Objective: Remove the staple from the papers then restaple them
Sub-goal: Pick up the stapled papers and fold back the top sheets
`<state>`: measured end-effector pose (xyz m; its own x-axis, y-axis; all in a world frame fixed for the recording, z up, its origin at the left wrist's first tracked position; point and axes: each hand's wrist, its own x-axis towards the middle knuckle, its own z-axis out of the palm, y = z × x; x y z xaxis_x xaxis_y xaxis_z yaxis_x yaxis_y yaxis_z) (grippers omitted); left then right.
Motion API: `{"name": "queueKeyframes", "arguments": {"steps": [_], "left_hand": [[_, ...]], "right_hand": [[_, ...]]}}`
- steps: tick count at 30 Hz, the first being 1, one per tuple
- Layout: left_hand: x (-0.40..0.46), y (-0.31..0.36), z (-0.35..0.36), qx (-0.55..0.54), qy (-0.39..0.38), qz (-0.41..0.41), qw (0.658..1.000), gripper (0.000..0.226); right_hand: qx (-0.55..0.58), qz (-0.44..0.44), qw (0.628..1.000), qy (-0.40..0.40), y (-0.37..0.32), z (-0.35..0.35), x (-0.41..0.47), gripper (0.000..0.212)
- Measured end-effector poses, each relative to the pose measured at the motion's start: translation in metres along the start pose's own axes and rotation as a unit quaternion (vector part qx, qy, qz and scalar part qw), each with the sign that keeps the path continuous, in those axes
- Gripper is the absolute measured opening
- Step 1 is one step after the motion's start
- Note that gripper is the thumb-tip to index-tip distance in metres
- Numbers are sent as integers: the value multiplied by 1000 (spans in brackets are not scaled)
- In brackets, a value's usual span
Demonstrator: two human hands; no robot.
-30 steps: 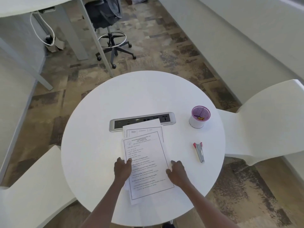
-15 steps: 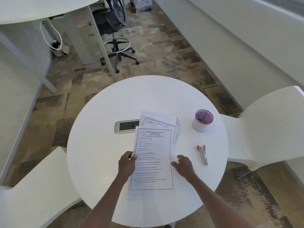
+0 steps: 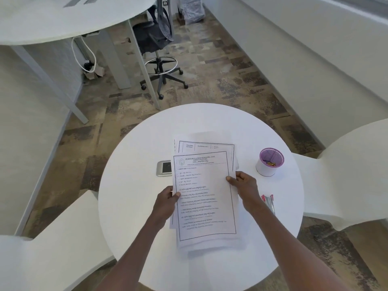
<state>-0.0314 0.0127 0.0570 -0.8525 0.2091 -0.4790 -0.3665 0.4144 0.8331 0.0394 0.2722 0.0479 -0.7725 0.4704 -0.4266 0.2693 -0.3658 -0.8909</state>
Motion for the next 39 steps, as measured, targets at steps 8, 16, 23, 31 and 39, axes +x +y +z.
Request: {"name": "queueKeyframes", "arguments": {"steps": [8, 16, 23, 31, 39], "left_hand": [[11, 41, -6, 35, 0, 69, 997, 22], [13, 70, -1, -64, 142, 153, 976, 5], [8, 70, 1, -85, 169, 181, 965, 8], [9, 61, 3, -38, 185, 163, 969, 7], [7, 101, -7, -111, 187, 133, 967, 23]], "right_hand": [[-9, -44, 998, -32, -27, 5, 10, 16], [1, -123, 991, -51, -65, 15, 10, 11], [-22, -146, 988, -53, -67, 17, 7, 8], [-124, -132, 983, -21, -52, 10, 4, 9], [-73, -152, 986, -4, -89, 20, 0, 13]]}}
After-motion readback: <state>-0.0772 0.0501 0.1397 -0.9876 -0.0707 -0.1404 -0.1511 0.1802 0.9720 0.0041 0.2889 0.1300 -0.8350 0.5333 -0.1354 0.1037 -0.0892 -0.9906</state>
